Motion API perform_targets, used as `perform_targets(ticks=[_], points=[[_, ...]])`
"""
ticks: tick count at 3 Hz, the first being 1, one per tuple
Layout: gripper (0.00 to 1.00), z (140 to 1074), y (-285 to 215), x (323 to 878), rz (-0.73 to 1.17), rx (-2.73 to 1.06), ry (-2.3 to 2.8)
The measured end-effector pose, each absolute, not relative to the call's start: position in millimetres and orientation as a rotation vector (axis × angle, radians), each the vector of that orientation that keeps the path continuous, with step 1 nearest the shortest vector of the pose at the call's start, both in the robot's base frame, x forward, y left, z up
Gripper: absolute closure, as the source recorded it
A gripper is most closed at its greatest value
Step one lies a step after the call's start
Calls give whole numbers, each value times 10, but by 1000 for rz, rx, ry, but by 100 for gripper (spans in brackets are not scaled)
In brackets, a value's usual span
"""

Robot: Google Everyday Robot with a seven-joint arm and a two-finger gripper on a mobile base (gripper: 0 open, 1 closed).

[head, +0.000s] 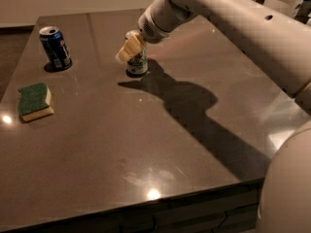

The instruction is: Move 7up can near sponge

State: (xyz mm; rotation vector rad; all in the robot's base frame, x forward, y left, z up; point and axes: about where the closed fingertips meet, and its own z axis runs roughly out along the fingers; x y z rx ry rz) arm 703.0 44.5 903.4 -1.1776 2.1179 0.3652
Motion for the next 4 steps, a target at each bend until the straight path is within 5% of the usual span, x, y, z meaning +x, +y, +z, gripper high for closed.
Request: perform_targets(ticks=[3,4], points=[[87,9010,668,6897,459,-1248,2083],[100,8966,951,6694,545,-1339,2037]])
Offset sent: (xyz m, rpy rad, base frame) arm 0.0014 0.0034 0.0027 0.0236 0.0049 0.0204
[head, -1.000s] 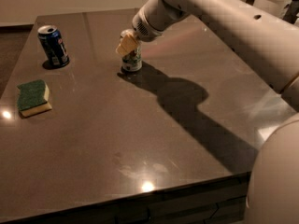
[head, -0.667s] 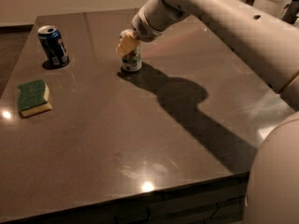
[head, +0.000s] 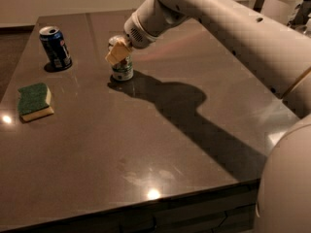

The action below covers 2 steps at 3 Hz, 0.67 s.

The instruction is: Move 7up can near sponge

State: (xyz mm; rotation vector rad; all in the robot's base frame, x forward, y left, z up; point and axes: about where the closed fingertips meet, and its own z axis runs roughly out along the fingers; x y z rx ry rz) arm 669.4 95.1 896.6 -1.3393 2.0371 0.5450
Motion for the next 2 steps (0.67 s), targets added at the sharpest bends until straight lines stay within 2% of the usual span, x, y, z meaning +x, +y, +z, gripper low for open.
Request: perform_targets(ticks=[2], points=[[100,8974,1012,6653,561,-1358,2027]])
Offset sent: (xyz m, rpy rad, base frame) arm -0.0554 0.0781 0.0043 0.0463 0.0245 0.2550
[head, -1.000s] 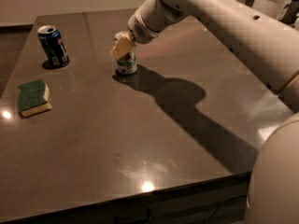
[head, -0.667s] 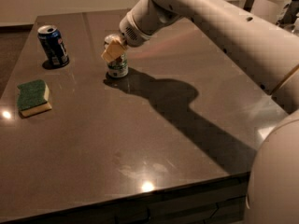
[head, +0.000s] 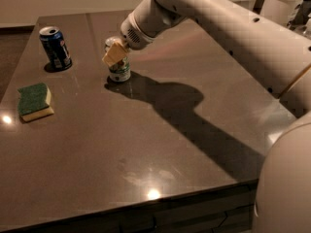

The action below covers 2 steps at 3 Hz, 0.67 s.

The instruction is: Move 7up can near sponge

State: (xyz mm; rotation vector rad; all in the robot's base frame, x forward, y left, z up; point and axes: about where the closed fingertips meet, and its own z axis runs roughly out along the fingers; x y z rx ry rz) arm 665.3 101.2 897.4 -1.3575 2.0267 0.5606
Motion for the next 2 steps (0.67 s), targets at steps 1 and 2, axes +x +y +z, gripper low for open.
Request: perform_targets(ticks=[1,2], points=[[100,8976,1013,6652,561,-1358,2027],[100,8978,1014,6652,561,-1358,2026]])
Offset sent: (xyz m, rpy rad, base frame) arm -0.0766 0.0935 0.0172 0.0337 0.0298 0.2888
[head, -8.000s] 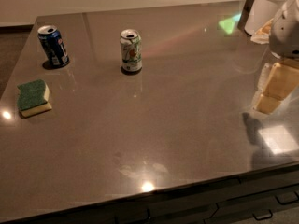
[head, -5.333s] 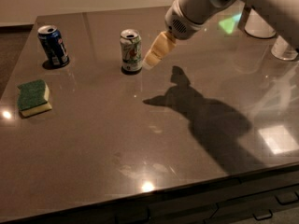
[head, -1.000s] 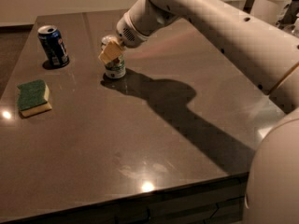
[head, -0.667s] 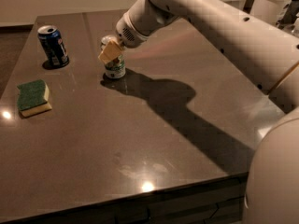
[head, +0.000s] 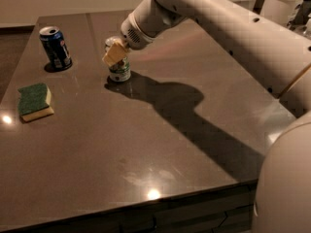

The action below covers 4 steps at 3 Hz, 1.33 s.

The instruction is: Move 7up can near sponge

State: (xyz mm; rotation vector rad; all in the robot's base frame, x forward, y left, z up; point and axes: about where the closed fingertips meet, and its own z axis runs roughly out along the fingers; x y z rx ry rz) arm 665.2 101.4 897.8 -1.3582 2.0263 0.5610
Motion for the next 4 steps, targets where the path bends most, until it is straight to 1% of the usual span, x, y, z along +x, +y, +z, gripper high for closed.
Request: perform_targets(ticks=[3,4], points=[[100,8995,1017,6650,561,-1359,2026],[100,9174,1118,6580,535,-1395,1988]])
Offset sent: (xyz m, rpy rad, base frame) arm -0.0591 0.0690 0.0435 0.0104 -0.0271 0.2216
